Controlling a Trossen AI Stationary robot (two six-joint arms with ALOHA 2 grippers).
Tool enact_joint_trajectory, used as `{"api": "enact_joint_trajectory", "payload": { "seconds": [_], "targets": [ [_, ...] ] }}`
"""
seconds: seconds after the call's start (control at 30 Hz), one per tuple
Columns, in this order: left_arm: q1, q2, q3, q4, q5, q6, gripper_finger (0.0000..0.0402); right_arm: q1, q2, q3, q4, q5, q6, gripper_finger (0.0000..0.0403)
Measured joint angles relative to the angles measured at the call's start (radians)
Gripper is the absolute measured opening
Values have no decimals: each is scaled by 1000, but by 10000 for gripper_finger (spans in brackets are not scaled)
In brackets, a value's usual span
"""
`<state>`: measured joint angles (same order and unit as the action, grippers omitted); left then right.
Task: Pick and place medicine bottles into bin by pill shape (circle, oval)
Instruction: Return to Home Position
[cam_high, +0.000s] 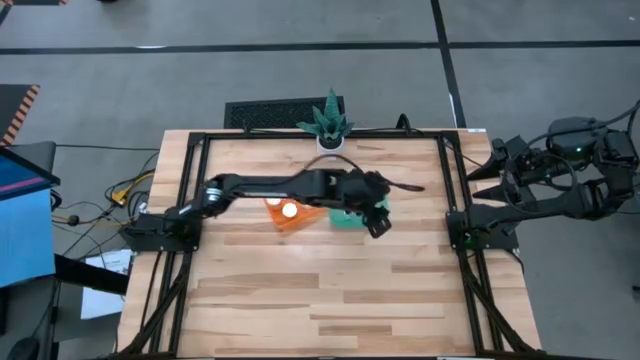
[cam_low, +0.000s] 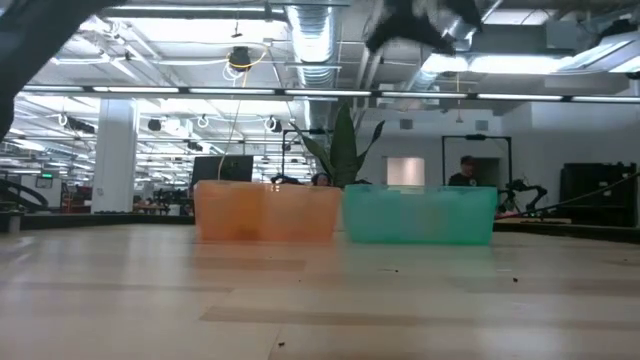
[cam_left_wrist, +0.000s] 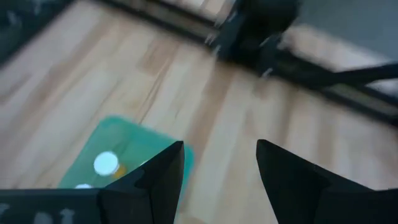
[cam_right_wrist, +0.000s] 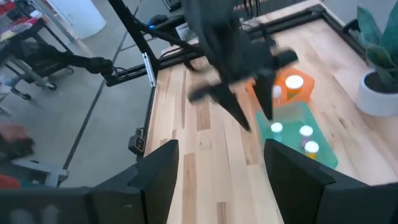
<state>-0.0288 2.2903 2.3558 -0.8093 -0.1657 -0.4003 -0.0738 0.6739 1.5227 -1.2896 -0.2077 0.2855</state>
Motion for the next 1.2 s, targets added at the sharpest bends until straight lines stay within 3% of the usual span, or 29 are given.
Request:
{"api": "enact_joint_trajectory", "payload": {
  "seconds": [0.2, 0.33, 0.5, 0.63, 0.73, 1.03, 1.2],
  "targets": [
    [-57, -203, 0, -45, -60, 89, 194, 0, 0, 0, 38, 1, -9, 243],
    [-127, -345, -23, -113, -212, 167, 194, 0, -16, -1, 68, 2, -121, 243],
    [-225, -540, -182, -241, -428, 111, 194, -7, -79, -7, 112, 96, -179, 243],
    [-308, -729, -448, -183, -565, 29, 194, -7, -183, -44, 122, 109, -209, 243],
    [-341, -886, -696, -64, -611, -23, 194, -8, -284, -102, 157, 108, -209, 243],
    [-326, -1359, -1433, 490, -568, -37, 194, -7, -602, -407, 388, 108, -140, 243],
    [-319, -1600, -1744, 673, -576, -71, 194, -9, -667, -596, 509, 102, -102, 243]
  ]
}}
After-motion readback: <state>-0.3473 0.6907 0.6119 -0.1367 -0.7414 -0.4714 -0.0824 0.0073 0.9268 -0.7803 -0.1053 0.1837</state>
